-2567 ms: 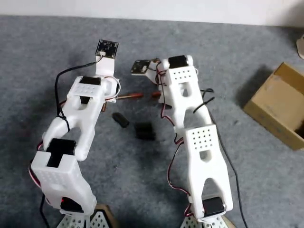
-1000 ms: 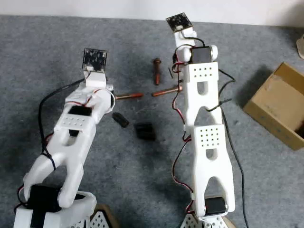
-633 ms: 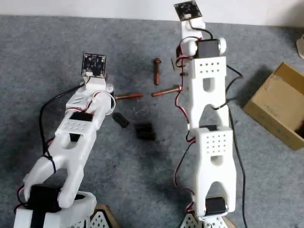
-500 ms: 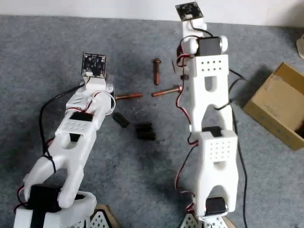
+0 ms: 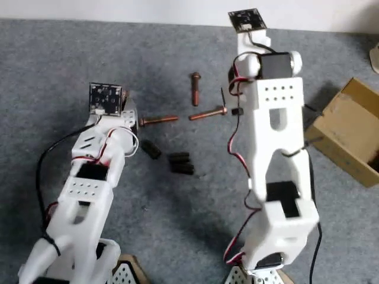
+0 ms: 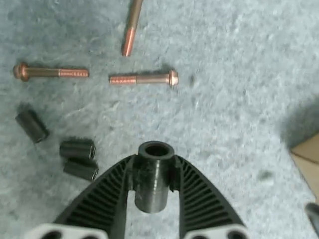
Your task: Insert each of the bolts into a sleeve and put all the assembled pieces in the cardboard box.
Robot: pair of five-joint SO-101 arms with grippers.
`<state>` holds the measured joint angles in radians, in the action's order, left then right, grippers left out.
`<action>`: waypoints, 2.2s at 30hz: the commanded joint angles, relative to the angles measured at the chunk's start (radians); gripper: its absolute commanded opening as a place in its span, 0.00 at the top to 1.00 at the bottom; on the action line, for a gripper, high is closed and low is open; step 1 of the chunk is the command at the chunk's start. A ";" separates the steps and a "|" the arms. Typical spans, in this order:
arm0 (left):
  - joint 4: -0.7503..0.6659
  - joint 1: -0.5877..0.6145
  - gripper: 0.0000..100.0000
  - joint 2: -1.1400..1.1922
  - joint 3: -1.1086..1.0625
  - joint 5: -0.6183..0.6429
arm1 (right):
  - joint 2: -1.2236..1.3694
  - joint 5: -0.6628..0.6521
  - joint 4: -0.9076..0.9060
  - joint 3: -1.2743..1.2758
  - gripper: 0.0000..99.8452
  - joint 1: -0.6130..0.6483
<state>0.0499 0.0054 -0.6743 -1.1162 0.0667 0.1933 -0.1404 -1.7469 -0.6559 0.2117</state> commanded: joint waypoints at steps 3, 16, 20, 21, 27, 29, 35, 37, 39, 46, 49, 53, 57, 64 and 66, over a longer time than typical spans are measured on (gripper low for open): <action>0.020 -0.016 0.99 -0.131 0.019 -0.009 | -0.240 0.018 -0.013 0.128 0.99 -0.008; 0.474 0.001 0.99 -0.423 0.154 -0.008 | -0.685 0.035 0.097 0.565 0.99 -0.008; 0.529 -0.004 0.99 -0.499 0.143 -0.005 | -0.794 0.032 0.189 0.745 0.99 -0.007; 0.534 -0.005 0.99 -0.516 0.128 -0.005 | -0.816 0.032 0.214 0.785 0.99 -0.007; 0.462 -0.005 0.99 -0.556 -0.004 -0.011 | -0.883 -0.035 0.381 0.995 0.99 -0.005; 0.420 -0.010 0.99 -0.555 -0.042 -0.011 | -0.894 -0.034 0.438 1.052 0.99 -0.005; 0.117 -0.064 0.99 -0.562 -0.203 -0.005 | -0.897 -0.029 0.621 1.202 0.99 0.035; -0.061 -0.102 0.99 -0.559 -0.298 -0.003 | -0.898 -0.029 0.667 1.248 0.99 0.048; -0.241 -0.140 0.99 -0.556 -0.406 -0.003 | -0.898 -0.008 0.725 1.296 0.99 0.050; -0.516 -0.229 0.99 -0.556 -0.575 -0.003 | -0.898 0.028 1.009 1.489 0.99 0.050; -0.493 -0.228 0.99 -0.556 -0.579 -0.003 | -0.898 0.028 1.084 1.547 0.99 0.050; -0.416 -0.228 0.99 -0.562 -0.572 -0.003 | -0.898 0.028 1.230 1.647 0.99 0.050; -0.417 -0.228 0.99 -0.564 -0.579 -0.003 | -0.900 0.020 1.443 1.788 0.99 0.050; -0.417 -0.231 0.99 -0.564 -0.579 -0.002 | -0.900 0.018 1.639 1.916 0.99 0.050; -0.417 -0.234 0.99 -0.564 -0.579 -0.002 | -0.900 0.018 1.676 1.922 0.99 0.050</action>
<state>-0.3629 -0.2064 -1.2144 -1.6732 0.0606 -0.6690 -0.1204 -0.1435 1.2727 0.2562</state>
